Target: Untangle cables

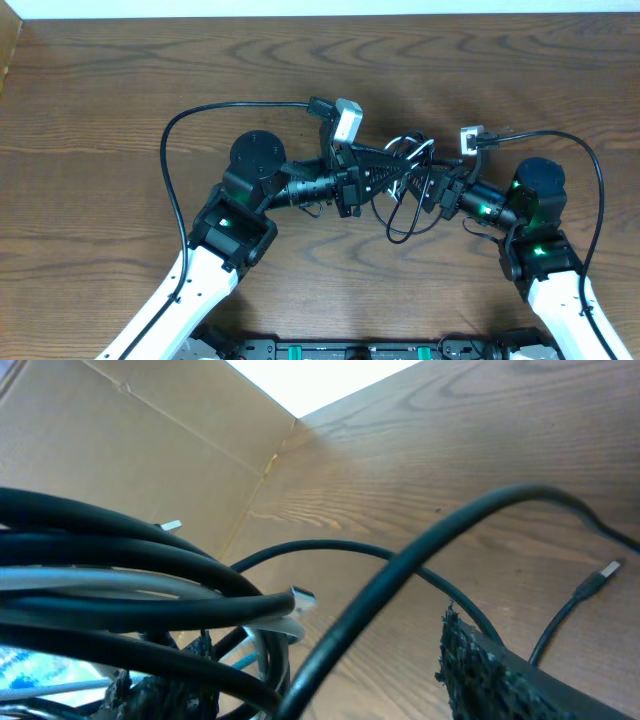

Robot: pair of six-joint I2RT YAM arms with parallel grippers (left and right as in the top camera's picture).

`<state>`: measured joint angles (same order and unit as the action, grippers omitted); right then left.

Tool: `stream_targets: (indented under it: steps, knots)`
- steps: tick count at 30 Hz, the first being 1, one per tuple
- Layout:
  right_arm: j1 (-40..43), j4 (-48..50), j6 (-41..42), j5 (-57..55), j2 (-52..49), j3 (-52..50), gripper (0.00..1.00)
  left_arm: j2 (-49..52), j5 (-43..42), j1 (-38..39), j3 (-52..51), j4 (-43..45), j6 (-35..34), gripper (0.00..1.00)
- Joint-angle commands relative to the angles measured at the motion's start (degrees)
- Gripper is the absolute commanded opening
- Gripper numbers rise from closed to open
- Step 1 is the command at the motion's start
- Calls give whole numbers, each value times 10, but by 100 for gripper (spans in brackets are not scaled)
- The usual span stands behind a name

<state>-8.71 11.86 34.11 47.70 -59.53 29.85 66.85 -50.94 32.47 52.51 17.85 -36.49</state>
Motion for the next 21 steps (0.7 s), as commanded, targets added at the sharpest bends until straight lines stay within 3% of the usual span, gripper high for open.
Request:
stream_targets:
  steps: [1,4,8,9,13,21]
  knots:
    - [-8,2,-27,-29,-1,4,65,-6,-10,4,2,7,-29,8]
    - [-8,2,-27,-66,-1,4,52,-6,-12,4,2,7,-49,8]
    - [-8,0,-24,-148,-1,4,23,-6,-33,5,2,21,-76,8]
    - [-8,-2,-24,-178,-1,4,20,-6,-47,5,2,31,-78,8]
    - [-8,-21,-16,-289,-1,4,13,-7,-113,5,2,82,-78,8]
    - [-7,-71,-14,-465,-1,4,16,-6,-207,1,2,84,-36,8]
